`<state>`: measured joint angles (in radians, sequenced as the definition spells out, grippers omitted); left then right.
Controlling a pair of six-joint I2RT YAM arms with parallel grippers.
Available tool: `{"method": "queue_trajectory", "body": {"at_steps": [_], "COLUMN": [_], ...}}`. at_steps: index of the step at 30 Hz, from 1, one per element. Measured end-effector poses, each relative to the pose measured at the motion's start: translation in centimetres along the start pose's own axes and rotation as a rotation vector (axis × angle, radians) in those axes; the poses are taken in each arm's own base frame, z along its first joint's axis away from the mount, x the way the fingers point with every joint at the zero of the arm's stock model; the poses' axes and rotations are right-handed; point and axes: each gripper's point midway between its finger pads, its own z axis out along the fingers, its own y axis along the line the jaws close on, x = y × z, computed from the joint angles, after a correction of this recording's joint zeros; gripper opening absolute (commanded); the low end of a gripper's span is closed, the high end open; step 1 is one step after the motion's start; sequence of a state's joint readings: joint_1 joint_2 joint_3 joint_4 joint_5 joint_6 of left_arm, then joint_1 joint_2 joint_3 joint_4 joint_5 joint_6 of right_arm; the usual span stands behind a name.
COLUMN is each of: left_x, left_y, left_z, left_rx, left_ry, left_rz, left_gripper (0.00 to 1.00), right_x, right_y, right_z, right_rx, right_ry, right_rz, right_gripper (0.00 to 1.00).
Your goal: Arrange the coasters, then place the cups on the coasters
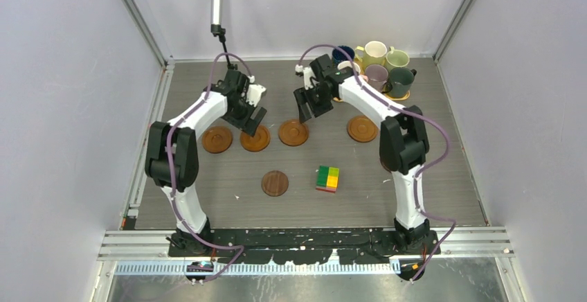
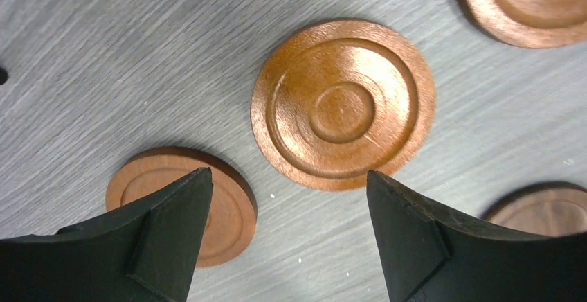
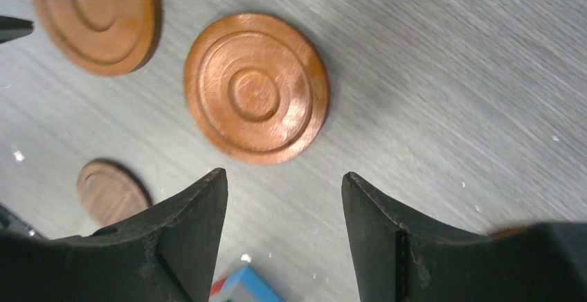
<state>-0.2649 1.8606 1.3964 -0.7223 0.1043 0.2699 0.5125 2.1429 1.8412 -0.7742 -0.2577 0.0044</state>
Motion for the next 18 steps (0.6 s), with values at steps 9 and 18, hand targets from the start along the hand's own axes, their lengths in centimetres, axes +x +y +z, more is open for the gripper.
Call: {"method": "queue_trajectory", "body": {"at_steps": [9,18], "left_x": [-0.8,2.7], "left_y": [-1.8,-4.5], "left_z": [-4.8,-7.3], "left_rx": [0.068,0.153], "left_ry": [-0.084,-0.062], "left_rz": [0.05,0.053], "left_gripper": [0.9,0.96], "right_x": [3.3,11.5], "right_y": [-4.2,-18.1], "right_z": [-10.5,-15.1], "right_rx": [-0.02,0.203], "right_ry": [-0.044,0.01], "right_rz": [0.07,0.354], "right_gripper": [0.66,0.63]}}
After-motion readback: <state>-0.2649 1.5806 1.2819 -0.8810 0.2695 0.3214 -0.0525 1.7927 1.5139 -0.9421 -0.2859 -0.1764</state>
